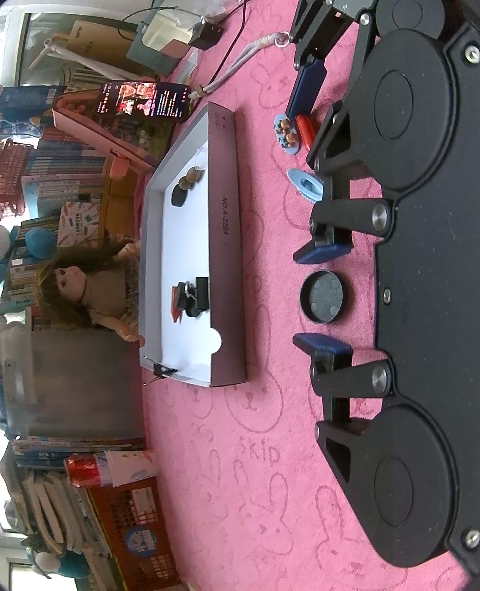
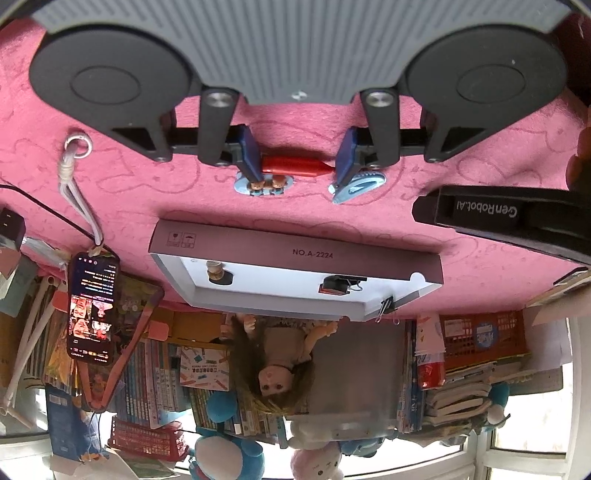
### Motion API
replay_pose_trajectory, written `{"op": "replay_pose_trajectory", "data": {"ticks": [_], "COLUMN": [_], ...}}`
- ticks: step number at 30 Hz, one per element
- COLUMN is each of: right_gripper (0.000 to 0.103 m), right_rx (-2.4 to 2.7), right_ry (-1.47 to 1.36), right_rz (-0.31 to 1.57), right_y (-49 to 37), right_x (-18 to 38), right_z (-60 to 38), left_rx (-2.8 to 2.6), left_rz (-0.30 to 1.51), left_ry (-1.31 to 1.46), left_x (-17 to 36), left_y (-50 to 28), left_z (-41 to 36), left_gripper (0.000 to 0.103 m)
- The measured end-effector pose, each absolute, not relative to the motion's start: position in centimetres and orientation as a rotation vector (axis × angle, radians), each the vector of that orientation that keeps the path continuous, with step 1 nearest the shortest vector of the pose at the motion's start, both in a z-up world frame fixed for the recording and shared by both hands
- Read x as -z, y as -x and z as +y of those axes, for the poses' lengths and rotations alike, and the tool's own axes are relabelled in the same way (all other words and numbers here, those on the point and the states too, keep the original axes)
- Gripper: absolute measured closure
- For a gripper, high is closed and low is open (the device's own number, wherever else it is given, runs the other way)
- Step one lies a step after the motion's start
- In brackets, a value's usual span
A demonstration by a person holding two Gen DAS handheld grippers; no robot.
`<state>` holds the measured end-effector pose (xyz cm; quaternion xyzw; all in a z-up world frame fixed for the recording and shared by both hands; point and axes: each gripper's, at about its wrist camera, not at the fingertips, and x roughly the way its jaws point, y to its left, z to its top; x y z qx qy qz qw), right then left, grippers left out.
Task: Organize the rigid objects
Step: 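Carry the black lid over the tray with the left tool while the right tool carries the crayon there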
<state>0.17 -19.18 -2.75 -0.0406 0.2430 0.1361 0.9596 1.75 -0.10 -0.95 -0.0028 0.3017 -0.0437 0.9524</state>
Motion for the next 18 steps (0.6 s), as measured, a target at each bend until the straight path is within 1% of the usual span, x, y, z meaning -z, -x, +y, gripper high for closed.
{"op": "replay_pose_trajectory", "data": {"ticks": [2,9,10,11,12,18], "right_gripper": [0.053,0.053,0.053,0.053,0.053,0.053], "right_rx": [-0.275,-0.27,-0.268,-0.266,-0.264,-0.253], "right_ry": [0.078,0.064,0.061,0.057,0.053,0.01], "right_rz": [0.488,0.476,0.476,0.476,0.477,0.484], "right_y": [-0.1,-0.2,-0.3,-0.4,-0.5,-1.5], "right_x": [2.7,2.2,2.1,2.1,2.0,1.4], "right_z": [-19.3,-19.9,-20.0,-20.2,-20.3,-21.3], "left_rx": [0.09,0.078,0.074,0.072,0.072,0.083], "left_rz": [0.602,0.598,0.592,0.586,0.58,0.589], "left_ry": [-0.014,-0.034,-0.04,-0.043,-0.045,-0.025], "left_x": [0.9,1.8,1.9,2.0,2.0,1.5], "left_y": [-1.6,-1.7,-1.7,-1.7,-1.6,-2.1], "left_z": [-0.3,-0.7,-0.7,-0.7,-0.7,-0.4], "left_gripper": [0.06,0.06,0.063,0.071,0.073,0.073]}}
